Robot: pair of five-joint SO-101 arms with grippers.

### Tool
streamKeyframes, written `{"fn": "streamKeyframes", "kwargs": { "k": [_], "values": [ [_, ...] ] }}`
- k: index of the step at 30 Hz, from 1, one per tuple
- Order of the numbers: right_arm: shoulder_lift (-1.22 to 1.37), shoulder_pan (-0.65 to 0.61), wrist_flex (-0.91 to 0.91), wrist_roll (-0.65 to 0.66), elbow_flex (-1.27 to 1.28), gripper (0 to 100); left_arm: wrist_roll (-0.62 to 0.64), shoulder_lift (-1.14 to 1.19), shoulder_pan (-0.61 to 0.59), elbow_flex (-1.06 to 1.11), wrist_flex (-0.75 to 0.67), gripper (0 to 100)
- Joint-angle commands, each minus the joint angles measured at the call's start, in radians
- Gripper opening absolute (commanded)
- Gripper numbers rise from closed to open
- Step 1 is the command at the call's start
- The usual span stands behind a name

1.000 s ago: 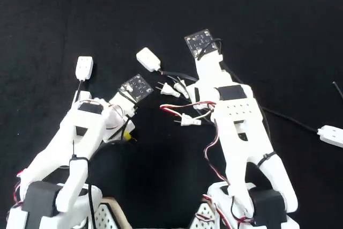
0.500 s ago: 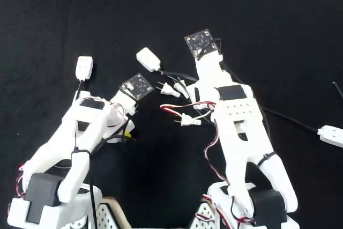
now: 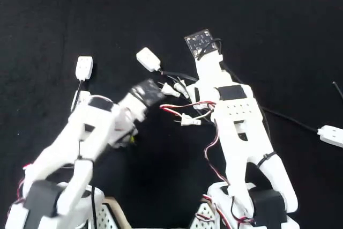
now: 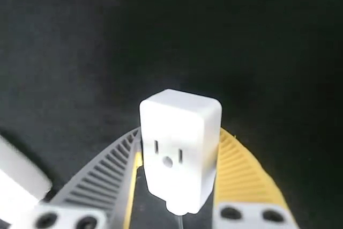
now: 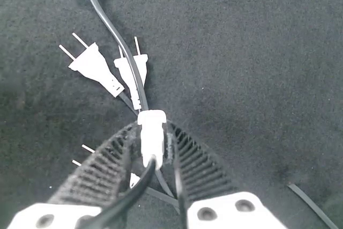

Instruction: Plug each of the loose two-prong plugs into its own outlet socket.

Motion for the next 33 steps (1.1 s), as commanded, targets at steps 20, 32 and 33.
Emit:
{"fn": "streamKeyframes", "kwargs": {
  "k": [20, 32, 33],
  "values": [
    [0.002, 0.015, -0.021, 0.008, -0.01, 1.2, -0.046, -0.015, -0.058, 0.01, -0.095, 23],
    [0.002, 0.015, -0.023, 0.008, -0.01, 1.2, 0.014, -0.546, 0.048, 0.191, 0.017, 24],
    [0.002, 0.015, -0.023, 0.008, -0.01, 1.2, 0.014, -0.606, 0.047, 0.234, 0.005, 25]
  ]
}}
